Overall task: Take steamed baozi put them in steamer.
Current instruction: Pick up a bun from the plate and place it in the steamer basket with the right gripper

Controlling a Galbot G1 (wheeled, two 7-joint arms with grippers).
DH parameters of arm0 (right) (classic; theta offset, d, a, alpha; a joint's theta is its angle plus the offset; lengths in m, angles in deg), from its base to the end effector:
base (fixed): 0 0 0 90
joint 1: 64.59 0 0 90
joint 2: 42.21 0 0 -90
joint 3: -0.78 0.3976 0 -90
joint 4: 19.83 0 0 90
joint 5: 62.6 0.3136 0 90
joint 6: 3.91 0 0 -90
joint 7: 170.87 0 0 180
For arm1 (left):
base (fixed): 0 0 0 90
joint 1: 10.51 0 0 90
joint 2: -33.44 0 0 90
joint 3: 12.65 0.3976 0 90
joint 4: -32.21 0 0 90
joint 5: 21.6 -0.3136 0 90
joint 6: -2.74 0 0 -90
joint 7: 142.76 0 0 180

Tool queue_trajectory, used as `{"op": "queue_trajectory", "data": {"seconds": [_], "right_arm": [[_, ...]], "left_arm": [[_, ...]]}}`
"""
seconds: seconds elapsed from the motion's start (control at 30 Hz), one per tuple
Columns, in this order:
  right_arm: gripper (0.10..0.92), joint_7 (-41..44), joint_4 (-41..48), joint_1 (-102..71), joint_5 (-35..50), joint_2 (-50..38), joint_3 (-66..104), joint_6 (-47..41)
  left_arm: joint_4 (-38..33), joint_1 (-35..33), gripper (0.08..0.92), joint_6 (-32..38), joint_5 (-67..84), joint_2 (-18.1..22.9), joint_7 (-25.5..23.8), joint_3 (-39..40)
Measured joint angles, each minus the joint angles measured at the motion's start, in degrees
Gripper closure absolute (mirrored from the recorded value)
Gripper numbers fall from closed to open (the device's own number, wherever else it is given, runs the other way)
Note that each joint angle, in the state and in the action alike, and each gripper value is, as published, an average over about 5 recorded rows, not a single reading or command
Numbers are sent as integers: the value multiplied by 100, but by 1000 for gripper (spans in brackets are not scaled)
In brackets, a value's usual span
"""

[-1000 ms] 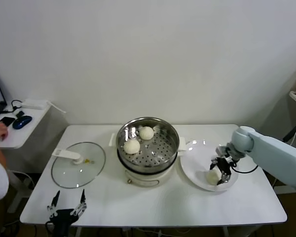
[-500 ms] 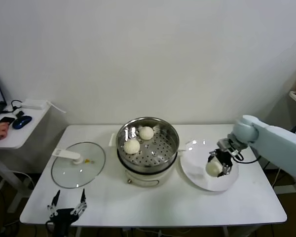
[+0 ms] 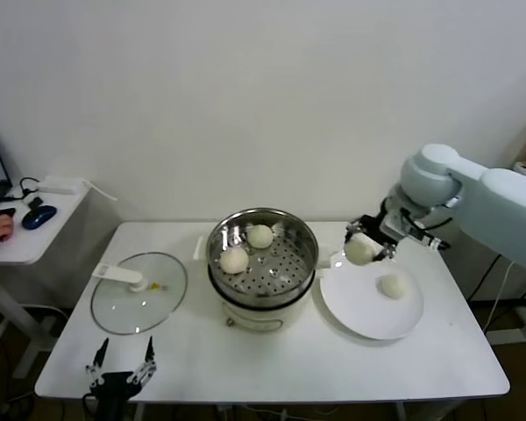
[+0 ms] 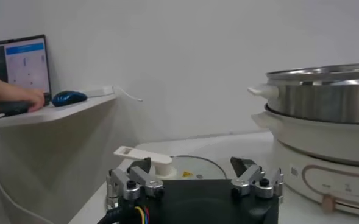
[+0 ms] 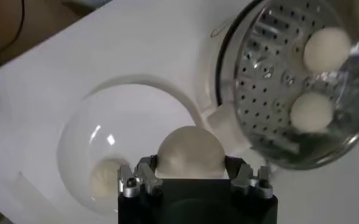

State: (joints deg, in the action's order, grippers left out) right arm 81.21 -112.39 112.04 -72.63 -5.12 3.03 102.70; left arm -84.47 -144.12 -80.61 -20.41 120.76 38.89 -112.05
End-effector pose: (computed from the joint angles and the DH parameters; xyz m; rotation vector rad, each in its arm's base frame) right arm 0.4809 -0.1172 -0.0160 1.7539 -0.7968 2.1704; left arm 0.0247 0.0577 -0.3749 0.1968 -2.9576 -0.1798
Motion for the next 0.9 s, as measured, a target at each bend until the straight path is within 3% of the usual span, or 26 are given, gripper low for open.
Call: {"op": "queue_trajectory", "data": {"seconds": [0.37,0.9], "right_arm": [[306,11,-349,219,-757,878,25,589],[321,1,516,-258,-1701,2546,-73,1302]], "left_arm": [[-31,-72,177,-4,3,8,25,-32],[77,-16,177,-79,18,5,43,-47]]}}
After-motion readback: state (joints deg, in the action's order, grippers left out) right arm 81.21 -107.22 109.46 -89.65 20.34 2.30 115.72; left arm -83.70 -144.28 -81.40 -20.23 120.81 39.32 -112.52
